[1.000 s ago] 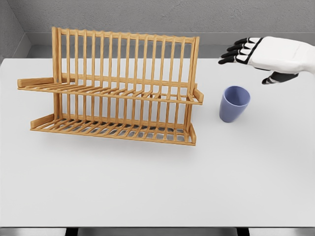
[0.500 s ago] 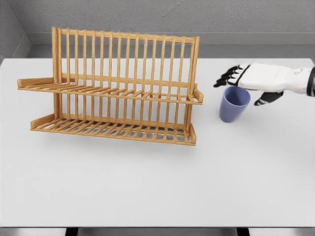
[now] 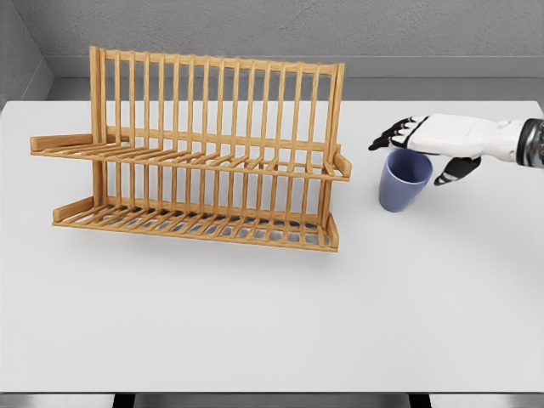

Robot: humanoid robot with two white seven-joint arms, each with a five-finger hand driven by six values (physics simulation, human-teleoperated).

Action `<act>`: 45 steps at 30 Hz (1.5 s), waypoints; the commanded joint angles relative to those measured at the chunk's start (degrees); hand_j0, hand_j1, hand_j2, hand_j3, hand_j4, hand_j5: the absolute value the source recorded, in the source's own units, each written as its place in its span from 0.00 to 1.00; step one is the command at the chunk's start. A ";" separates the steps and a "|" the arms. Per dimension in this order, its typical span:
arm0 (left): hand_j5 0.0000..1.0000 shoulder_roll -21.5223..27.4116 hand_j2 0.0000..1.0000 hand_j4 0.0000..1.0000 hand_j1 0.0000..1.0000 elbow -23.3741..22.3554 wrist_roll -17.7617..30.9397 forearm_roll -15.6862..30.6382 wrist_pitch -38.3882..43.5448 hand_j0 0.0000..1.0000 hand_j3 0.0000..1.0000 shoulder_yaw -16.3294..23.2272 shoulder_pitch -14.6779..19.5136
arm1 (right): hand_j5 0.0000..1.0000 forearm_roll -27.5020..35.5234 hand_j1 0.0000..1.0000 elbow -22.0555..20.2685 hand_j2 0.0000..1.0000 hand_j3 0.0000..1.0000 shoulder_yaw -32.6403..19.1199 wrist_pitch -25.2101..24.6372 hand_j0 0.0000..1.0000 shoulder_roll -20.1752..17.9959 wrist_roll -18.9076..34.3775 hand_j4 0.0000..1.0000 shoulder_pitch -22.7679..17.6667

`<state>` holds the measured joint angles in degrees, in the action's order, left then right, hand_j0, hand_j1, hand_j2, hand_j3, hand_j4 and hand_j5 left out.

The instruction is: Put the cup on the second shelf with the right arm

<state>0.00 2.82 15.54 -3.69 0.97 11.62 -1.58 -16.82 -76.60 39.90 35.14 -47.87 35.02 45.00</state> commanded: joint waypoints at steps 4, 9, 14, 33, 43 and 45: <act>1.00 0.00 1.00 1.00 1.00 -0.01 0.02 0.00 -0.01 1.00 1.00 -0.02 0.00 | 1.00 0.21 1.00 2.16 1.00 1.00 1.05 -0.14 1.00 1.20 -0.02 1.00 0.53; 1.00 0.00 1.00 1.00 1.00 -0.01 0.02 0.00 -0.01 1.00 1.00 -0.02 0.00 | 1.00 0.30 1.00 2.34 1.00 1.00 2.20 -0.14 1.00 1.20 -0.02 1.00 0.53; 1.00 0.00 1.00 1.00 1.00 -0.01 0.02 0.00 -0.01 1.00 1.00 -0.02 0.00 | 1.00 0.21 1.00 3.74 1.00 1.00 3.25 -0.14 1.00 1.20 -0.02 1.00 0.53; 1.00 0.00 1.00 1.00 1.00 -0.01 0.02 0.00 -0.01 1.00 1.00 -0.02 0.00 | 0.52 0.30 0.52 3.04 0.52 0.52 2.55 -0.14 0.52 1.03 -0.02 0.52 1.84; 1.00 0.00 1.00 1.00 1.00 -0.01 0.02 0.00 -0.01 1.00 1.00 -0.02 0.00 | 0.52 0.38 0.52 2.69 0.52 0.52 0.62 -0.14 0.52 0.23 -0.02 0.52 5.01; 1.00 0.00 1.00 1.00 1.00 -0.01 0.02 0.00 -0.01 1.00 1.00 0.06 0.00 | 0.53 0.38 0.53 2.60 0.53 0.53 -1.41 -0.14 0.53 0.15 -0.02 0.53 5.01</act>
<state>0.00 2.83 15.54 -3.69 0.97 11.62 -1.58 -16.82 -73.90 40.08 35.19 -47.49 35.03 50.01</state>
